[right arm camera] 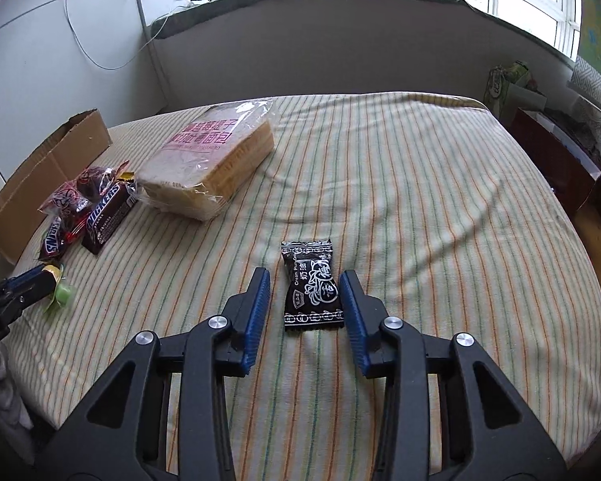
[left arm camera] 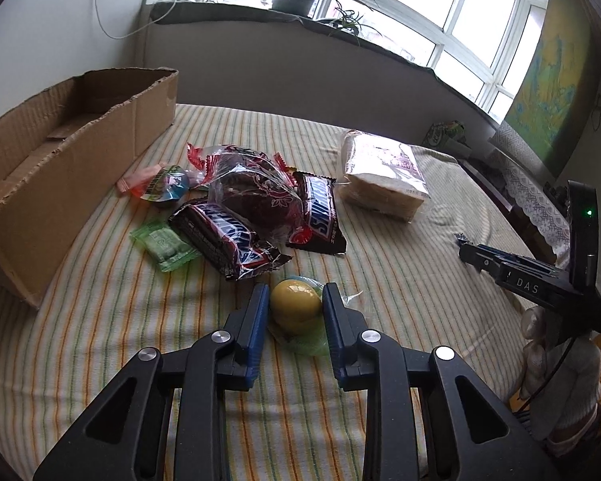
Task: Organize snacks
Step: 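Grasp the black-and-white candy packet with the right gripper while the left gripper grasps the yellow ball candy, then carry both candies into the cardboard box and open both grippers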
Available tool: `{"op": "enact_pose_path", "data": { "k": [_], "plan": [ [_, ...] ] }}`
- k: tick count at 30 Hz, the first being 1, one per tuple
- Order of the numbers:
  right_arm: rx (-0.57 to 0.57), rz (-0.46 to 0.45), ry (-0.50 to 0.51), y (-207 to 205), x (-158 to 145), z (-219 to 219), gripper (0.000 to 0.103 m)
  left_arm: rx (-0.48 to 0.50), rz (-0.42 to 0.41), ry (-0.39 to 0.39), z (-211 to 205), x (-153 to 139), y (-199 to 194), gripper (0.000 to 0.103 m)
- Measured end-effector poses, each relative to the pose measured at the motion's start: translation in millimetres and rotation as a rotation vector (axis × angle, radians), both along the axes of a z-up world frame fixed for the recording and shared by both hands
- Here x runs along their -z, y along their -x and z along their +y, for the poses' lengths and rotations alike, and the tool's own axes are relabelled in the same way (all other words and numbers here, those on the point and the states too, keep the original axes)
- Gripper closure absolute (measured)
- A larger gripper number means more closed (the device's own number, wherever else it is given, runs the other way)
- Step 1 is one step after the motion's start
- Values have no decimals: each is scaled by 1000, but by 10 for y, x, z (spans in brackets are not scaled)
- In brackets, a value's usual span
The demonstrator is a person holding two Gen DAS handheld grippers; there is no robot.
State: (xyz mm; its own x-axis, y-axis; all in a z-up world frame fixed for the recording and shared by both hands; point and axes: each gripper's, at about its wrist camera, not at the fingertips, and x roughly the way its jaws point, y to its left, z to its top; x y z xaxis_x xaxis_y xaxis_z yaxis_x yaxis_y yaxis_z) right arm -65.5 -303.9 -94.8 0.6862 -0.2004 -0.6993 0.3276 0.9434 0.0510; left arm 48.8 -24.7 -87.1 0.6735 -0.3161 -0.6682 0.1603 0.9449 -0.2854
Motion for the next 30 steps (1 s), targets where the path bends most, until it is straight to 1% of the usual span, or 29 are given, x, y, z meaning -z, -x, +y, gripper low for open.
{"op": "enact_pose_path", "data": {
  "k": [4, 6, 7, 8, 11, 15, 17, 20, 25, 27, 30],
  "plan": [
    [11, 2, -49, -21, -14, -114, 66, 0, -5, -5, -11, 2, 2, 78],
    [12, 9, -23, -31, -8, -79, 66, 1, -11, -13, -25, 4, 7, 78],
    [13, 15, 1, -40, -5, -43, 69, 2, -13, -15, -28, 3, 13, 78],
    [16, 18, 24, -44, -4, -7, 75, 1, -15, -16, -28, 2, 16, 78],
    [25, 16, 41, -41, -11, 15, 76, 0, -15, -7, -13, 5, 24, 78],
    [43, -19, 3, 35, -59, -44, 76, -8, -19, -1, 29, -2, 53, 78],
    [41, -55, -32, 97, -129, -63, 76, -14, -26, 1, 58, -22, 74, 78],
    [38, -103, -46, 157, -256, -15, 76, -23, -42, 18, 118, -86, 120, 78],
    [-35, -159, -60, 87, -466, 270, 76, -56, -101, 39, 287, -284, 227, 78],
    [-78, -167, -63, 1, -526, 434, 76, -75, -128, 45, 373, -370, 263, 78],
    [-143, -171, -39, -181, -631, 717, 76, -106, -164, 56, 524, -496, 283, 78]
  ]
}}
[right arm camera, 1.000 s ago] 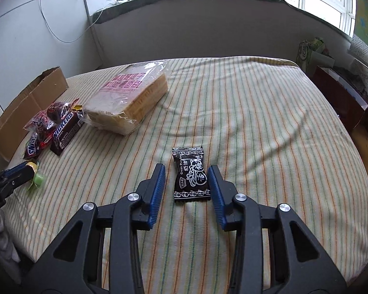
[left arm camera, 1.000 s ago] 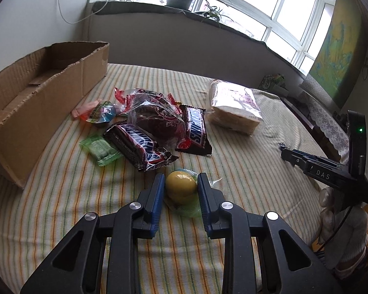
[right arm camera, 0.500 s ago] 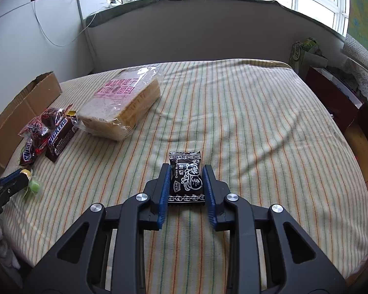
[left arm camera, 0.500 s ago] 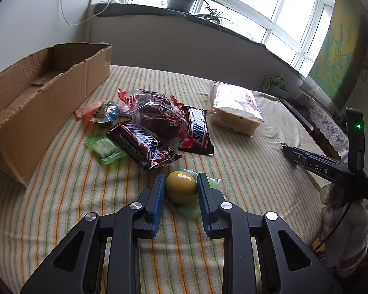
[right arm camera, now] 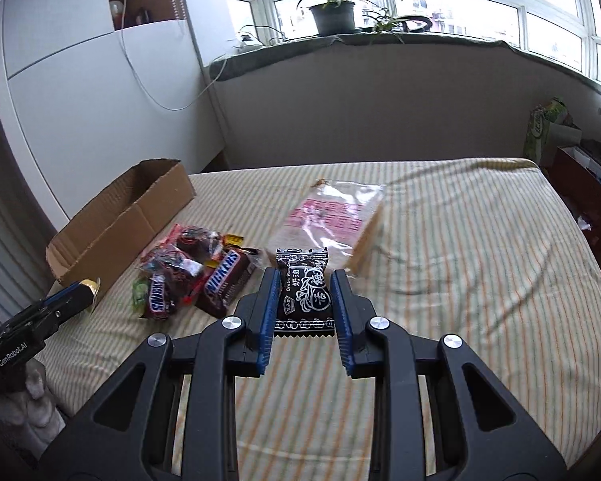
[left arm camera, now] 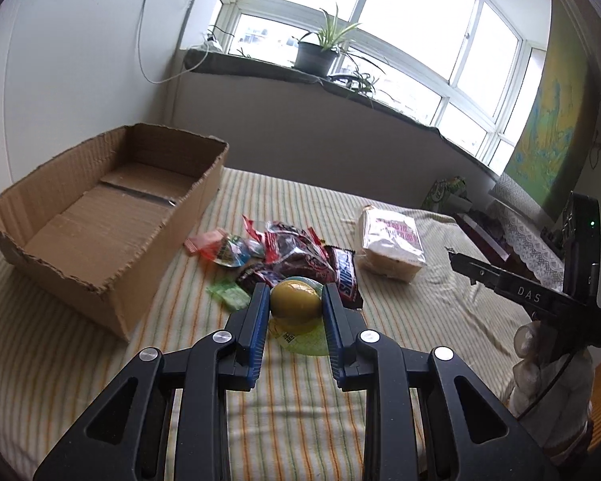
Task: Organize snacks
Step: 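Carry both candies into the cardboard box and open both grippers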
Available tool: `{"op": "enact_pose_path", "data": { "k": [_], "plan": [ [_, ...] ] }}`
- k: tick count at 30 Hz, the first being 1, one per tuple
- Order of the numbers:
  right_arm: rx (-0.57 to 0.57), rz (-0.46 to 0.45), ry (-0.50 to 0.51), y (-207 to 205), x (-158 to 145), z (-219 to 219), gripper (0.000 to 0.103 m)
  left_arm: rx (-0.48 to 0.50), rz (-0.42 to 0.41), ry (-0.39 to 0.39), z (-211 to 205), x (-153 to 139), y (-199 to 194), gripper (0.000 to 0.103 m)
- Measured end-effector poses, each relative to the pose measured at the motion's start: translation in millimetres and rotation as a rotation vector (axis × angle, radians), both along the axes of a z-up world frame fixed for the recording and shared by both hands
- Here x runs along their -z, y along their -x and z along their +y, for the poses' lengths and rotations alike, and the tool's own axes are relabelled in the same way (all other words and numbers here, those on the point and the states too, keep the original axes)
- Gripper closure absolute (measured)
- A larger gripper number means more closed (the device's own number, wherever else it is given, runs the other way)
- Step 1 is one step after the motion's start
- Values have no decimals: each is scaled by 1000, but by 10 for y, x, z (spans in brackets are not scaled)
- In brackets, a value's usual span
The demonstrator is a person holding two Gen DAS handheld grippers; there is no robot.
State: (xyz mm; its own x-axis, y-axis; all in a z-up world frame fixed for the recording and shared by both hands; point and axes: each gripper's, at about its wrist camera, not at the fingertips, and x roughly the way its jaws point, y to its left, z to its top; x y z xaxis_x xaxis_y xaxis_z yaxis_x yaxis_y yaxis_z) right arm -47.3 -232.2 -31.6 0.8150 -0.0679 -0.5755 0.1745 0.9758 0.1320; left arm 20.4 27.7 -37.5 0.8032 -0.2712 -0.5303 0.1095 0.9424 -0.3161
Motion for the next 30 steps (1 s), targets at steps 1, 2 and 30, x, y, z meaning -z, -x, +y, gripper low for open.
{"op": "enact_pose_path", "data": {
  "k": [1, 2, 30],
  "plan": [
    [-20, -2, 9, -63, -32, 86, 76, -12, -9, 1, 54, -33, 0, 78],
    [-42, -7, 18, -132, -72, 181, 76, -25, -15, 4, 118, -62, -3, 78],
    [-403, 53, -16, -1761, -152, 1997, 76, -305, 8, 18, 1135, 18, -305, 78]
  ]
}}
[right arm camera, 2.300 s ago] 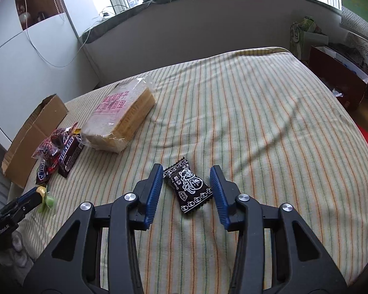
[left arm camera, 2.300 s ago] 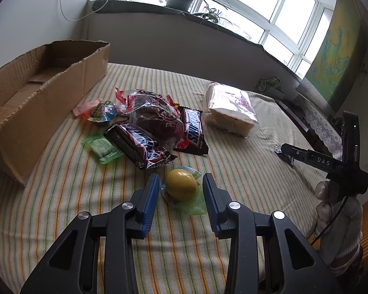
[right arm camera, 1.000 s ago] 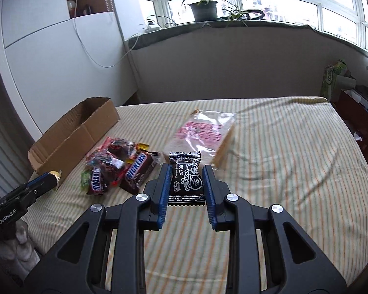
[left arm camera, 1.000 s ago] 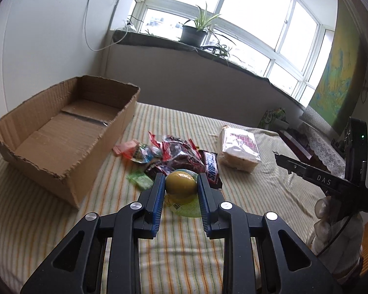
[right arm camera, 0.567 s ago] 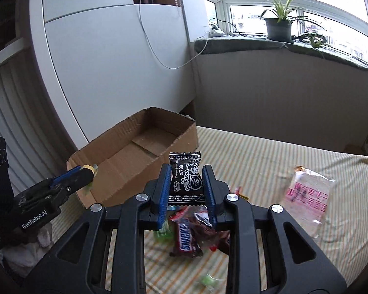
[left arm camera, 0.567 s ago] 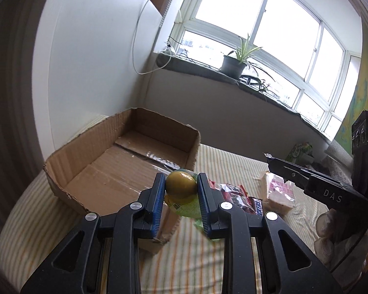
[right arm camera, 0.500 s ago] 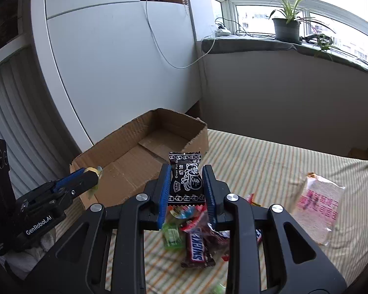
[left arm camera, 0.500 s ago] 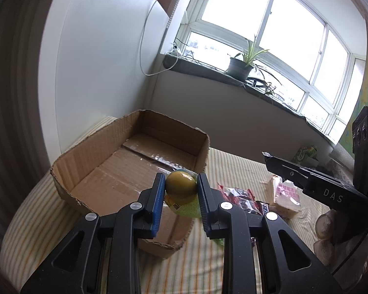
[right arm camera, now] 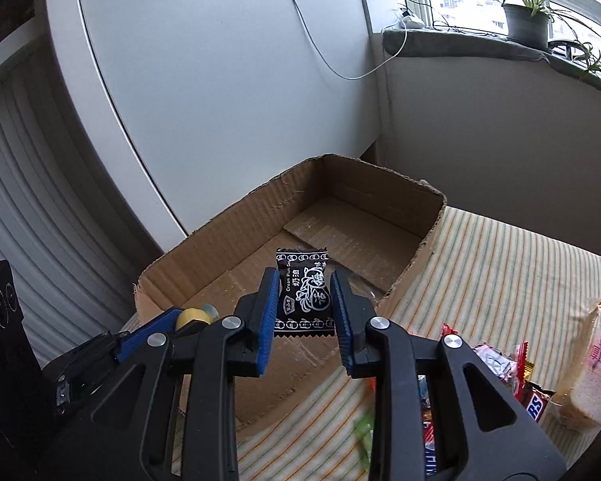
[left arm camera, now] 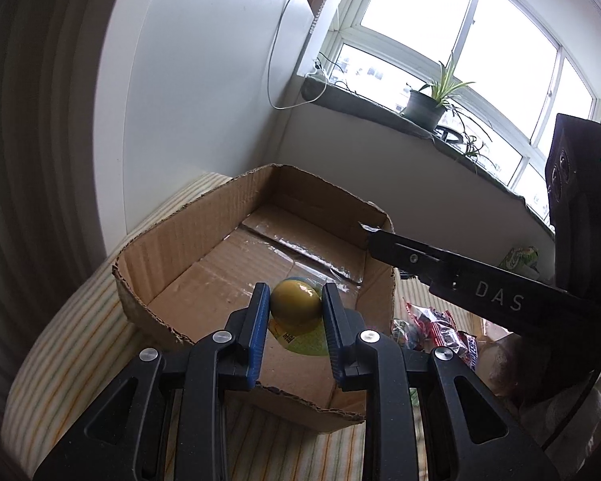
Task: Organize snacks
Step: 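Carry both candies into the cardboard box and open both grippers, then grasp the red-topped chocolate bag with the right gripper while the left gripper grasps a small Snickers bar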
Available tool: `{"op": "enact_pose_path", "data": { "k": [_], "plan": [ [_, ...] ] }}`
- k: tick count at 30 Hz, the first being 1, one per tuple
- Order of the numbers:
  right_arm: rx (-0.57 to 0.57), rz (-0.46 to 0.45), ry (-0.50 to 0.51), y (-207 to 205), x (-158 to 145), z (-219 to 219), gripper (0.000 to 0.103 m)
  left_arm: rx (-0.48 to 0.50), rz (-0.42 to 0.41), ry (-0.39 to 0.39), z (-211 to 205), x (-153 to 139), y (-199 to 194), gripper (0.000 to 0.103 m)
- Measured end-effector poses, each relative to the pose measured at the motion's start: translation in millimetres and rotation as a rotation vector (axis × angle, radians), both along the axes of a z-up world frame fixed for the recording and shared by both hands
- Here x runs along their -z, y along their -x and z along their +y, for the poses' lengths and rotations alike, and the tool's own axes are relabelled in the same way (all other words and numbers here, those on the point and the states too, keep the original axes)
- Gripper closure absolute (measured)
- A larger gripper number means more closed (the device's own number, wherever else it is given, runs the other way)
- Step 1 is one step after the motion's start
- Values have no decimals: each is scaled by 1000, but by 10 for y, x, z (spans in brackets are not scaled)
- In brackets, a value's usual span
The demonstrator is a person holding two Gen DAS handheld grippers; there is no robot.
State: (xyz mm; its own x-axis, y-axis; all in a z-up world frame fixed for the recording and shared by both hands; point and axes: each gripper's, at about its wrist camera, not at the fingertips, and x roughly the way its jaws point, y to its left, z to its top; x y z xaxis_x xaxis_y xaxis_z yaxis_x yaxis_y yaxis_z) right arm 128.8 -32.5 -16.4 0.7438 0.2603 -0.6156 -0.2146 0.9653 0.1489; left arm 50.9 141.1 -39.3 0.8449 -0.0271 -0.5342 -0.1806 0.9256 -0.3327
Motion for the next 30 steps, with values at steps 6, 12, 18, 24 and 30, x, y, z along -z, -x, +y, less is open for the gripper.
{"op": "enact_pose_path", "data": {
  "k": [6, 12, 18, 24, 30],
  "plan": [
    [10, -19, 13, 1, 12, 39, 37, -12, 8, 6, 35, 19, 13, 77],
    [32, -46, -10, 80, -80, -108, 31, -30, 6, -2, 50, 19, 35, 68],
    [32, -59, 2, 251, -169, -324, 31, 3, -13, -18, -78, -17, 56, 68],
    [52, -59, 6, 489, -191, -689, 31, 55, -33, -21, -238, -66, 75, 68],
    [118, -65, -15, 655, -209, -1112, 31, 105, -46, -30, -425, -107, 74, 68]
  ]
}}
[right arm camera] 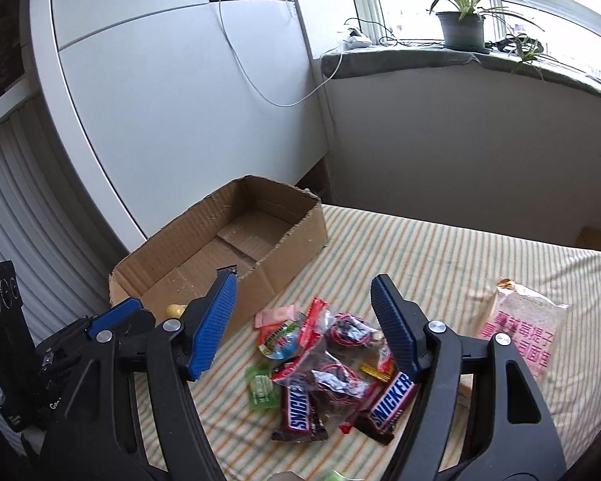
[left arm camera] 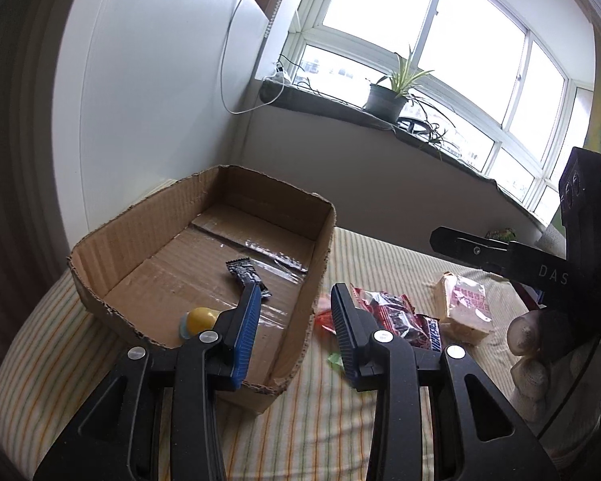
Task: Organize snacks
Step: 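Grasp the red-topped chocolate bag with the right gripper while the left gripper grasps a small Snickers bar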
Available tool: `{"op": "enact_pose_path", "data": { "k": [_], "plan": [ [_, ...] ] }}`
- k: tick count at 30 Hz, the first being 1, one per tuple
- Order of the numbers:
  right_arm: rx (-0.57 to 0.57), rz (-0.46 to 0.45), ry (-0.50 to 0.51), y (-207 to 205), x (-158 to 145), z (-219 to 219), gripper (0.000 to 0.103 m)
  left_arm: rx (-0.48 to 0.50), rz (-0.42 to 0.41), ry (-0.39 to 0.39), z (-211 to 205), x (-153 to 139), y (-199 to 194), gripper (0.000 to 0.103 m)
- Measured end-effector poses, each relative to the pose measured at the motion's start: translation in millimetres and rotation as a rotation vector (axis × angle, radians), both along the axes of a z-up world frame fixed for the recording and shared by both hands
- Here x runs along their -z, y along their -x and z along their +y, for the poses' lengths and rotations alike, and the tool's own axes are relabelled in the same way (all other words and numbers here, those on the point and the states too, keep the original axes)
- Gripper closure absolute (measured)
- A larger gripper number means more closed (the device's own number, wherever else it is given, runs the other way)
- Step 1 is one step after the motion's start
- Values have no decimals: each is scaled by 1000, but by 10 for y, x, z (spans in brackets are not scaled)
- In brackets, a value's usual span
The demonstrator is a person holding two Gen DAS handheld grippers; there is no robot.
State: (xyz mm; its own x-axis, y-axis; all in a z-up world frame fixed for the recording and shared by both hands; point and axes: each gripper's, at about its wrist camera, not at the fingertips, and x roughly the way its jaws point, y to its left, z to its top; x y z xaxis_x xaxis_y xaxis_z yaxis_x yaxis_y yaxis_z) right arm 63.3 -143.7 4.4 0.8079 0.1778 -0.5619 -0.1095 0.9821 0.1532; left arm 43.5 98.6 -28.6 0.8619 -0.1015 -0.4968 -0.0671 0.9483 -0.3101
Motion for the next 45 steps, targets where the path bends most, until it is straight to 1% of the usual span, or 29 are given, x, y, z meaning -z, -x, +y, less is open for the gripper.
{"op": "enact_pose_path", "data": {
  "k": [4, 7, 9, 12, 14, 17, 22, 25, 30, 33, 37, 39, 41, 45],
  "plan": [
    [22, 16, 39, 66, 88, -125, 31, 32, 4, -1, -116, 14, -5, 68],
    [22, 49, 43, 83, 205, -218, 32, 58, 12, 4, -214, 37, -12, 68],
    [5, 77, 47, 82, 299, -243, 40, 87, 20, -2, -307, 51, -27, 68],
    [-19, 113, 68, 79, 437, -245, 42, 129, 32, -18, -471, 83, -48, 68],
    [-41, 141, 56, 61, 523, -256, 42, 168, 51, -9, -559, 129, -72, 68],
    [-67, 180, 38, 18, 640, -252, 43, 213, 96, 31, -654, 245, -141, 68],
    [-110, 208, 8, -29, 727, -215, 46, 261, 153, 10, -832, 396, -211, 68],
    [-123, 215, 13, -44, 750, -201, 46, 264, 165, -19, -894, 438, -236, 68],
    [-136, 245, -12, -125, 847, -218, 46, 271, 190, -20, -903, 478, -295, 68],
    [-136, 248, -5, -151, 862, -197, 51, 270, 195, -15, -906, 485, -323, 68],
    [-133, 249, 16, -166, 876, -172, 54, 278, 207, -21, -931, 493, -391, 68],
    [-132, 255, 22, -181, 888, -176, 58, 275, 216, -25, -954, 499, -418, 68],
    [-126, 264, 12, -201, 901, -209, 62, 275, 228, -30, -974, 510, -455, 68],
    [-104, 275, -15, -225, 919, -311, 65, 265, 236, -45, -999, 498, -532, 68]
  ]
}}
